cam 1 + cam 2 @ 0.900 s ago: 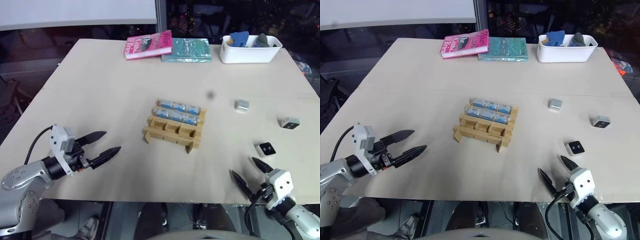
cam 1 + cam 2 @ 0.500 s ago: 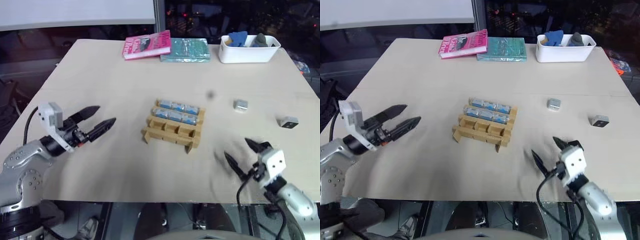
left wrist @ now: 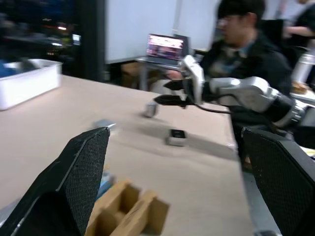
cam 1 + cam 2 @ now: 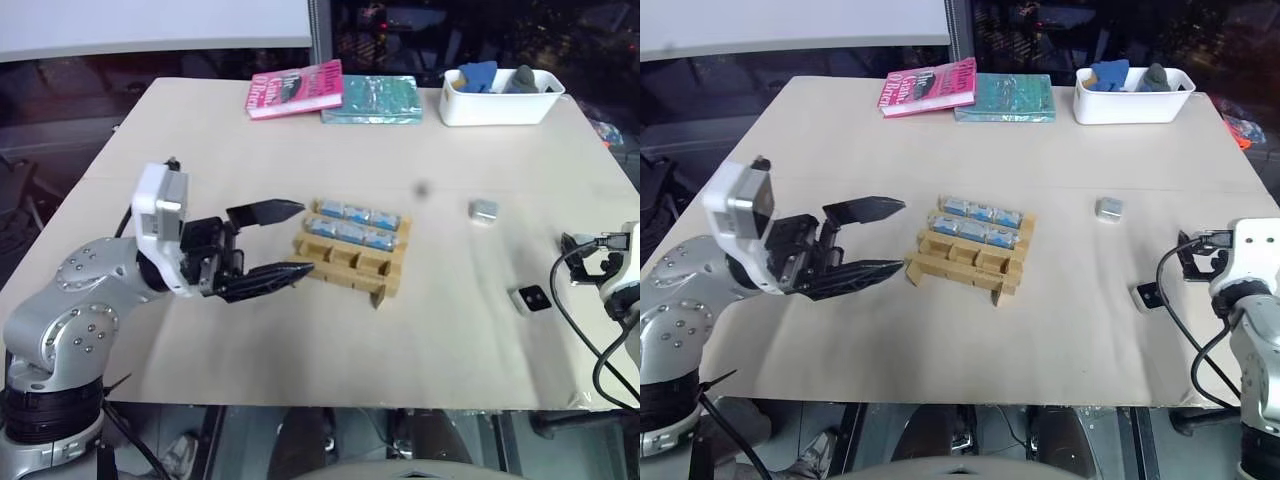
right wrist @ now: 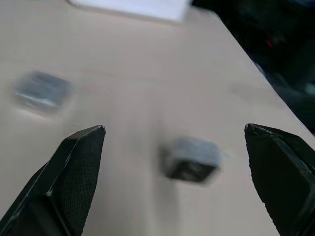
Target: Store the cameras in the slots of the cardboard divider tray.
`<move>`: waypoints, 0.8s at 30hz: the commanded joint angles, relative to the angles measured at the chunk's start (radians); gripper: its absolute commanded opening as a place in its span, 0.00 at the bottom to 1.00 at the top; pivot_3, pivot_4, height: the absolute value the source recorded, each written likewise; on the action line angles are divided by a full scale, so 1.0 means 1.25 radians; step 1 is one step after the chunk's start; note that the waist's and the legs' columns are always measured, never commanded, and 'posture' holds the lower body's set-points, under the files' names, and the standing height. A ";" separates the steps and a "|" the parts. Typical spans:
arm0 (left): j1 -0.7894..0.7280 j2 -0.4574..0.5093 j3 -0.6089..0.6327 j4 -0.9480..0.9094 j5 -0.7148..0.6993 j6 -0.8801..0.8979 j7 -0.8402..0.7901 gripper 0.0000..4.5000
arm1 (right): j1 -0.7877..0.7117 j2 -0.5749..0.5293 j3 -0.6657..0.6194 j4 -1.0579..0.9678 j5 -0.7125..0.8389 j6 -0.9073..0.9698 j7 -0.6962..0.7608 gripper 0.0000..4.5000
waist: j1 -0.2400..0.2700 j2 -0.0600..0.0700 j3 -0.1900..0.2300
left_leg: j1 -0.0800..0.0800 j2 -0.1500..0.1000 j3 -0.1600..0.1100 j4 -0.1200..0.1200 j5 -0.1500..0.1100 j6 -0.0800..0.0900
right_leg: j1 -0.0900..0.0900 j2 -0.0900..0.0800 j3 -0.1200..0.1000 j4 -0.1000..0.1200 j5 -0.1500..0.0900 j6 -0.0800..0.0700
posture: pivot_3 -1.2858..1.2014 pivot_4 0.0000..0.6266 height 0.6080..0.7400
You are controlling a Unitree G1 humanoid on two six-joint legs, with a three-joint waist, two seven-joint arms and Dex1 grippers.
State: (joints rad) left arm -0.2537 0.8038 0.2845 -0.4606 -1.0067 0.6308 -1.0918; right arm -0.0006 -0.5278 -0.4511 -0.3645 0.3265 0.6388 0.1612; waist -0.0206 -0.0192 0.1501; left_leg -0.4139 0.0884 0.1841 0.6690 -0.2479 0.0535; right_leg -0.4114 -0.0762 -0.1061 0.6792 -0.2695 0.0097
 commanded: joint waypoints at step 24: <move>0.016 0.012 0.005 -0.084 -0.011 -0.007 0.027 1.00 | -0.236 0.008 0.037 0.364 -0.077 -0.034 -0.040 1.00 | 0.004 0.002 0.000 | 0.000 0.000 0.000 0.000 0.000 0.000 | -0.001 0.000 0.002 0.000 0.000 0.000 | 0.52 0.24 1.00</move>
State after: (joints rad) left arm -0.2308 0.8055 0.2656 -0.5333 -1.0054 0.6311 -1.0636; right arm -0.2810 -0.5159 -0.3962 0.0903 0.2376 0.6238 0.1192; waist -0.0154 -0.0169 0.1498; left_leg -0.4140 0.0881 0.1841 0.6692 -0.2478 0.0534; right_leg -0.4123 -0.0757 -0.1034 0.6789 -0.2694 0.0098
